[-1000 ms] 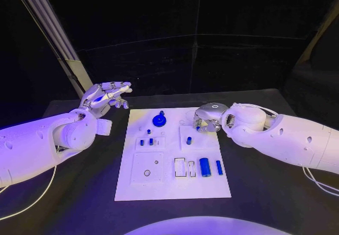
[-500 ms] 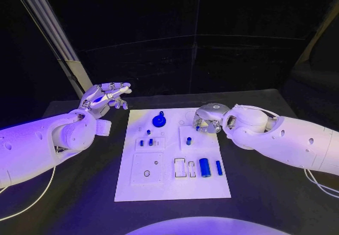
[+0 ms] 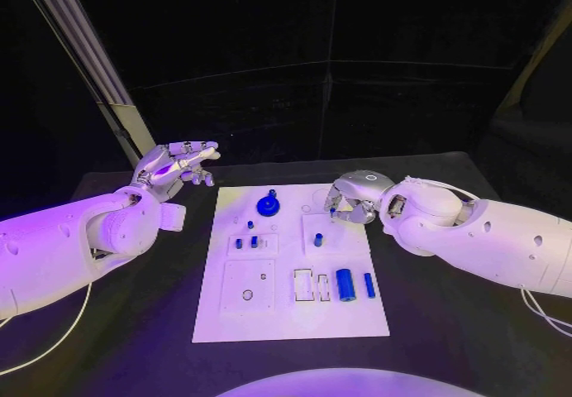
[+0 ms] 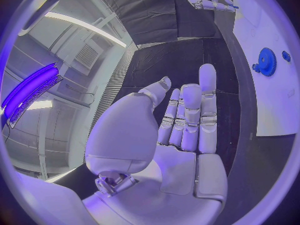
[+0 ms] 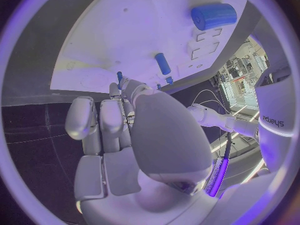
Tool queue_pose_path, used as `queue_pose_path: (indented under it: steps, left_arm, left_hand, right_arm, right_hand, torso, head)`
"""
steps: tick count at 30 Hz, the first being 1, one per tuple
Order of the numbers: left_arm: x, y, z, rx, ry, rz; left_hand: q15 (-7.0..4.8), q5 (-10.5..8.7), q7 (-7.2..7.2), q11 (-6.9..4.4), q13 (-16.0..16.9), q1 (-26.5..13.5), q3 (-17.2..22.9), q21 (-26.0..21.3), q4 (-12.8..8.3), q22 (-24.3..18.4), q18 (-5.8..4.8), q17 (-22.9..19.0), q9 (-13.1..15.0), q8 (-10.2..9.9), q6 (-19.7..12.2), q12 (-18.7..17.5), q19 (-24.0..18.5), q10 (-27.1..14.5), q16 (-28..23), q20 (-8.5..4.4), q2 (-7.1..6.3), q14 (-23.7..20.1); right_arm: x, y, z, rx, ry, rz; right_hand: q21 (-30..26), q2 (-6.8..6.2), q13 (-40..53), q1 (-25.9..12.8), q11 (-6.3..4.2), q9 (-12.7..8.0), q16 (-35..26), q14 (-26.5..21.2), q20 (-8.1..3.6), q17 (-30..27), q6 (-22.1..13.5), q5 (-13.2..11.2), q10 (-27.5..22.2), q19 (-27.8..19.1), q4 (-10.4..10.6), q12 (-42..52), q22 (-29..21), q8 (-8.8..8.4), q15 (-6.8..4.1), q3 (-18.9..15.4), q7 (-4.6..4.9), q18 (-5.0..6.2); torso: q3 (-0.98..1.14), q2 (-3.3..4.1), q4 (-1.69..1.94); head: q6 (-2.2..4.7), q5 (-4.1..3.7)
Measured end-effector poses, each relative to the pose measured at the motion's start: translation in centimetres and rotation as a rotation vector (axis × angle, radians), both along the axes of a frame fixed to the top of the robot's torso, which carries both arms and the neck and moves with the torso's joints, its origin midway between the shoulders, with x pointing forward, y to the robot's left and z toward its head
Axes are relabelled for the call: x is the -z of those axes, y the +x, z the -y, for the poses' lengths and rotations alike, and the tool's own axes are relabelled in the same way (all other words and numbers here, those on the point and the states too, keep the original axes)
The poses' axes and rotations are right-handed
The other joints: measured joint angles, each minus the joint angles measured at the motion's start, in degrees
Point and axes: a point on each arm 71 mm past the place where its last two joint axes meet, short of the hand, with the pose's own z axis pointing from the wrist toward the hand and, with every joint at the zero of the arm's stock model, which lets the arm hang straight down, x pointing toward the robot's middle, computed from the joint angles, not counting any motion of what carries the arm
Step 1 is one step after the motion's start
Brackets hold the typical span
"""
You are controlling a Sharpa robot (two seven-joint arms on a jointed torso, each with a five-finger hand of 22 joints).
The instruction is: Assemble the parts on the task board
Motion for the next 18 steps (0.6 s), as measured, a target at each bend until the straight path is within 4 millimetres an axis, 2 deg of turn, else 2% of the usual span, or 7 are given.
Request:
queue_pose_path:
  steps: [8, 13, 18]
  left_arm:
    - [0.0, 0.0, 0.0, -0.003, 0.001, 0.000]
    - [0.0, 0.0, 0.1, -0.002, 0.001, -0.001]
    - [0.0, -0.1, 0.4, 0.002, 0.000, -0.001]
  left_hand:
    - [0.00, 0.00, 0.00, 0.21, 0.0, 0.0, 0.0, 0.0, 0.0, -0.1, 0.00, -0.1, 0.0, 0.0, 0.0, 0.0, 0.0, -0.2, 0.0, 0.00, 0.00, 0.0]
    - [0.00, 0.00, 0.00, 0.21, 0.0, 0.0, 0.0, 0.0, 0.0, -0.1, 0.00, -0.1, 0.0, 0.0, 0.0, 0.0, 0.0, -0.2, 0.0, 0.00, 0.00, 0.0]
    - [0.00, 0.00, 0.00, 0.21, 0.0, 0.0, 0.0, 0.0, 0.0, -0.1, 0.00, -0.1, 0.0, 0.0, 0.0, 0.0, 0.0, -0.2, 0.0, 0.00, 0.00, 0.0]
  right_arm:
    - [-1.3, -1.5, -1.7, -0.056, 0.103, 0.019]
    - [-2.3, -2.4, -4.5, -0.133, 0.218, 0.041]
    - [-2.5, -3.0, -6.8, -0.194, 0.291, 0.051]
  right_hand:
    - [0.2, 0.09, 0.0, -1.0, 0.00, 0.0, 0.1, 0.0, 0.20, 0.1, 0.0, -0.6, 0.0, 0.2, -0.5, 0.0, 0.3, 0.00, 0.00, 0.8, 0.00, 0.00]
    - [0.2, -0.15, 0.0, -1.2, 0.01, 0.0, 0.4, 0.0, 0.20, 0.1, 0.0, -0.7, 0.0, 0.2, -1.1, 0.0, 0.4, 0.00, 0.00, 1.7, 0.00, 0.00]
    - [0.2, -0.15, -0.1, -1.2, 0.01, 0.0, 0.4, 0.0, 0.20, 0.1, 0.0, -0.7, 0.0, 0.2, -1.4, 0.0, 0.5, 0.00, 0.00, 2.0, 0.00, 0.00]
  torso:
    - [-0.02, -0.01, 0.04]
    - [-0.03, 0.01, 0.14]
    - [-0.09, 0.07, 0.18]
  head:
    - [0.09, 1.02]
    - [0.13, 1.97]
    - [-0.24, 3.28]
